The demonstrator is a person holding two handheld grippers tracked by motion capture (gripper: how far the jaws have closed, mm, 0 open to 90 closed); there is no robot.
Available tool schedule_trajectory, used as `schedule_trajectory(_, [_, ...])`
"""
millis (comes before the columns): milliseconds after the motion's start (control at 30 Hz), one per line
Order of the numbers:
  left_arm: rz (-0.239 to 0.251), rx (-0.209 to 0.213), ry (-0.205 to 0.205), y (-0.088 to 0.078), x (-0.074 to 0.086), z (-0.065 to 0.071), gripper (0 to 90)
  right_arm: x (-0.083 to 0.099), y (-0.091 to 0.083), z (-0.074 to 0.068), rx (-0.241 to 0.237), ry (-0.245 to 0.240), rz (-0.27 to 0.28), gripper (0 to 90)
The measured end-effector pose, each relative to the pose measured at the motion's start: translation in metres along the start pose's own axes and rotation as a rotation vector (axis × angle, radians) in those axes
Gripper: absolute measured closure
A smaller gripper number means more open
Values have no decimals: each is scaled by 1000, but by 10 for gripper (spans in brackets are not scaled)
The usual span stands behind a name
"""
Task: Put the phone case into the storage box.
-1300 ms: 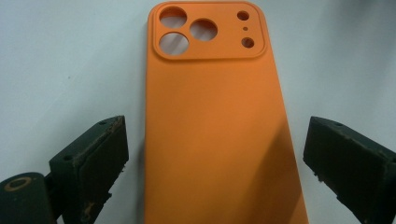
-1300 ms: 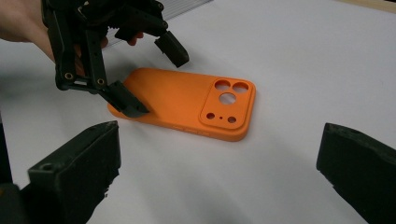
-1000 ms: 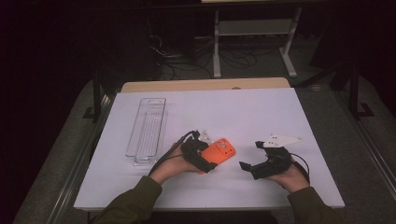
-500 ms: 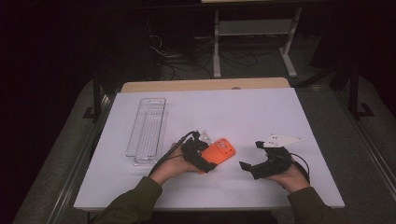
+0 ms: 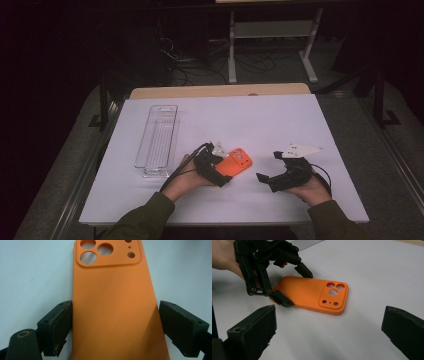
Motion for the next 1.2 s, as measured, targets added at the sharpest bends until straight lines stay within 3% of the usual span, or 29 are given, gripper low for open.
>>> schedule_trajectory(367, [-18,-5,-10,0,-1,0,151,0,1,-1,-3,-4,-4,0])
schedule_trajectory(567, [-27,6,7,-1,-2,-1,155,0,0,0,-2,-1,-2,0])
schedule_trajectory(800, [-19,1,19,-3,-3,-4,157,0,0,-1,0,3,0,0])
schedule_trajectory(1200, [14,0,5,-14,-9,-12,161,-1,0,-1,-1,0,5,0])
Point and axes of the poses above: each handheld gripper's, and its own axes: y roughly forward along the jaws, x roughly out of its underside, z roughly to its right, the point moved 10 cm from there along y, roughly forward along the jaws, and after that the axes turned 2 degrees about -x, right-handed, at the moved point
